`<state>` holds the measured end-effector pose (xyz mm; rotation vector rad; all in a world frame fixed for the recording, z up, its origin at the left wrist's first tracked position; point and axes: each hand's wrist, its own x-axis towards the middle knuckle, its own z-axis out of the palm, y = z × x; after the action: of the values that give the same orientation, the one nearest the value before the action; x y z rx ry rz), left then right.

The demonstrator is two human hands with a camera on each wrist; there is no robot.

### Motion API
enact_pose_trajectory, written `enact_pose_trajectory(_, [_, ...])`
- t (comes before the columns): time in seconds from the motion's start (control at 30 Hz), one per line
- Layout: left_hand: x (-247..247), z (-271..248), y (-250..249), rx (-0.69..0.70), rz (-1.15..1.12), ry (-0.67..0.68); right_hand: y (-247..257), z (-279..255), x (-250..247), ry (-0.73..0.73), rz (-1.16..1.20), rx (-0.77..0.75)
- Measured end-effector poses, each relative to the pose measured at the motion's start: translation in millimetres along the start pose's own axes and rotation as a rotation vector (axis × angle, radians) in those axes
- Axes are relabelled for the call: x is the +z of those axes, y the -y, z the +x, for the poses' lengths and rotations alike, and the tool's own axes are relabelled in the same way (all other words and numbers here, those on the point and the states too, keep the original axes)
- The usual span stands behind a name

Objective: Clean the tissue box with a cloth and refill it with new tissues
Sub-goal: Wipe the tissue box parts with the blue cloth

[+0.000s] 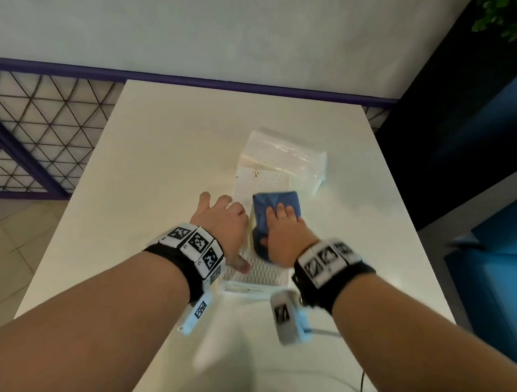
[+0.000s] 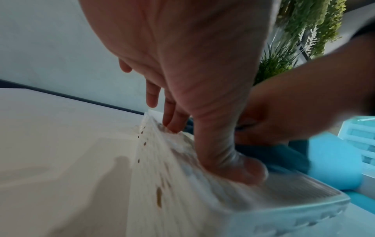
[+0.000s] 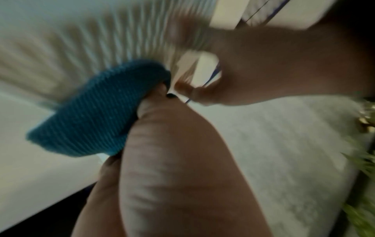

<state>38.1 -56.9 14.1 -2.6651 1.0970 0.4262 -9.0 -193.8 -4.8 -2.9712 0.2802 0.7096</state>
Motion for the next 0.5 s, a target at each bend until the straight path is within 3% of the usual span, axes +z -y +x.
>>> enact_pose_trajectory(0.13, [4.4, 0.2, 0.0, 0.005, -0.005, -0.041, 5.4, -43.1, 21.4, 0.092, 0.037, -0.04])
enact_pose_trajectory(0.37, [-1.1, -0.1, -3.2, -0.011, 0.03, 0.044, 2.0, 13.0, -11.1, 0.091, 0.071, 0.128])
enact_pose_trajectory(0.5, [1.7, -0.1, -2.5, -0.027, -0.007, 0.009, 16.7, -36.8, 16.0, 0.034, 0.095, 0.083])
